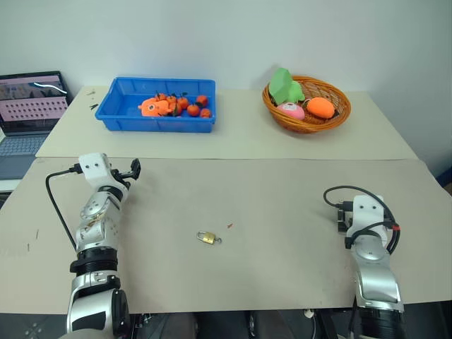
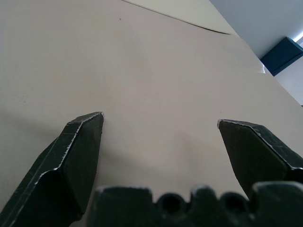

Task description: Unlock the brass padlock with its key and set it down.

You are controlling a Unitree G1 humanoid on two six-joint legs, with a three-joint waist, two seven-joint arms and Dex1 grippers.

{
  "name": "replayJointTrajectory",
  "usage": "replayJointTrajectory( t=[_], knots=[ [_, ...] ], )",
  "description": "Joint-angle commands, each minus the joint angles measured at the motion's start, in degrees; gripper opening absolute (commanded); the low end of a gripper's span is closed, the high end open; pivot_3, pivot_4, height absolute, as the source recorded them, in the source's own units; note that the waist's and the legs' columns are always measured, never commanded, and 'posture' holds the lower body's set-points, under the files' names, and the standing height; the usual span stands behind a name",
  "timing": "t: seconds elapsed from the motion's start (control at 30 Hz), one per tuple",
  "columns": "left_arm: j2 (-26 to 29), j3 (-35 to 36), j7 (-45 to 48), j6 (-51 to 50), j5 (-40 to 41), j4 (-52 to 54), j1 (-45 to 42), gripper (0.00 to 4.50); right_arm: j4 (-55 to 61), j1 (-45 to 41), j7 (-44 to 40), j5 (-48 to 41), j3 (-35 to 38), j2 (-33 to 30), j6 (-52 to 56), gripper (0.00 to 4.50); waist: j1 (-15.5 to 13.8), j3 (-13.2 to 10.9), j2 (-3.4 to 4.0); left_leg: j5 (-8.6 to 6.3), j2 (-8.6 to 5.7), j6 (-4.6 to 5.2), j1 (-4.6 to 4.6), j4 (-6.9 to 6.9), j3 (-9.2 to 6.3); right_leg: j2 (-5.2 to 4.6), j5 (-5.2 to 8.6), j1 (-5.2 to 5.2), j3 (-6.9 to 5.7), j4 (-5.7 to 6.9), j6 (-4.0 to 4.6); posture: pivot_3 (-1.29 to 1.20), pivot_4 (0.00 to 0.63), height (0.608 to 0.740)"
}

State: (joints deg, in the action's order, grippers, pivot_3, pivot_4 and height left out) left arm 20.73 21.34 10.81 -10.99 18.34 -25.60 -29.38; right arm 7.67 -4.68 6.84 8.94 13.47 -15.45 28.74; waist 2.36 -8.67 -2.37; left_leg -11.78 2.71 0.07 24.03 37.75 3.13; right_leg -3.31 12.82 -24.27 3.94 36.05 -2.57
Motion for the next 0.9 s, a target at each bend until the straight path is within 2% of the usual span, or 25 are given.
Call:
replayJointTrajectory(
  t=[0.03, 0.13, 0.27, 0.33, 0.5, 0.67, 0.73, 0.9],
  knots=[
    [0.8, -1.8, 6.0, 2.0, 1.2, 4.4, 0.4, 4.44, -0.6, -1.6, 0.4, 0.3, -0.2, -0.1, -1.2, 4.50, 0.0, 0.0, 0.00, 0.00, 0.00, 0.00, 0.00, 0.00, 0.00, 0.00, 0.00, 0.00, 0.00, 0.00, 0.00, 0.00, 0.150, 0.740],
    [3.1, -6.8, 20.7, 2.8, 3.5, 10.2, 2.9, 4.44, -0.6, -2.5, 0.3, 0.4, -0.2, -0.3, -1.1, 4.50, 0.2, 0.0, -0.02, 0.00, 0.00, 0.00, 0.03, 0.00, 0.03, 0.00, -0.01, -0.02, 0.01, 0.00, 0.02, 0.00, 0.150, 0.740],
    [11.3, -11.8, 36.3, -0.3, 4.7, 17.7, 8.2, 4.44, 0.8, -2.4, -2.8, -1.2, 0.3, -1.9, -0.7, 4.50, 0.4, 0.0, -0.01, 0.00, 0.02, 0.00, 0.06, -0.02, 0.03, 0.01, 0.02, -0.08, 0.01, 0.01, 0.10, 0.00, 0.150, 0.740],
    [14.5, -12.7, 41.4, -2.0, 6.2, 20.0, 10.3, 4.44, 2.7, -2.3, -6.9, -3.4, 0.0, -3.2, -0.4, 4.50, 0.5, 0.0, 0.01, -0.01, 0.06, 0.00, 0.04, -0.07, 0.06, 0.02, 0.08, -0.11, 0.03, 0.02, 0.18, 0.00, 0.150, 0.740],
    [20.0, -15.5, 51.2, -3.4, 7.2, 25.5, 14.6, 4.44, 10.1, -1.5, -21.4, -9.9, -3.0, -9.5, 1.6, 4.50, 0.3, -0.1, 0.07, 0.00, 0.11, 0.00, 0.03, -0.09, 0.04, 0.03, 0.11, -0.13, 0.00, 0.04, 0.21, 0.00, 0.150, 0.740],
    [21.6, -16.9, 55.5, -2.9, 7.0, 26.7, 14.9, 4.44, 16.5, -0.6, -34.1, -17.4, -4.3, -16.0, 3.9, 4.50, -0.2, -0.1, 0.07, 0.00, 0.11, 0.00, 0.02, -0.07, 0.04, 0.01, 0.16, -0.11, -0.03, 0.02, 0.25, 0.00, 0.150, 0.740],
    [22.0, -17.4, 57.0, -2.4, 6.6, 26.9, 14.7, 4.44, 18.8, -0.1, -38.2, -21.6, -4.0, -17.0, 4.8, 4.50, -0.2, -0.1, 0.07, 0.00, 0.11, 0.00, 0.02, -0.07, 0.04, 0.02, 0.34, -0.11, -0.03, 0.02, 0.54, 0.00, 0.150, 0.740],
    [23.6, -19.7, 63.2, 0.7, 5.8, 26.8, 14.3, 4.44, 26.6, 4.5, -50.2, -31.9, -5.4, -21.4, 6.9, 4.50, -0.3, -0.1, 0.06, -0.01, 0.13, 0.01, 0.06, -0.08, 0.01, 0.05, 0.23, -0.13, -0.05, 0.03, 0.31, 0.00, 0.150, 0.740]
  ],
)
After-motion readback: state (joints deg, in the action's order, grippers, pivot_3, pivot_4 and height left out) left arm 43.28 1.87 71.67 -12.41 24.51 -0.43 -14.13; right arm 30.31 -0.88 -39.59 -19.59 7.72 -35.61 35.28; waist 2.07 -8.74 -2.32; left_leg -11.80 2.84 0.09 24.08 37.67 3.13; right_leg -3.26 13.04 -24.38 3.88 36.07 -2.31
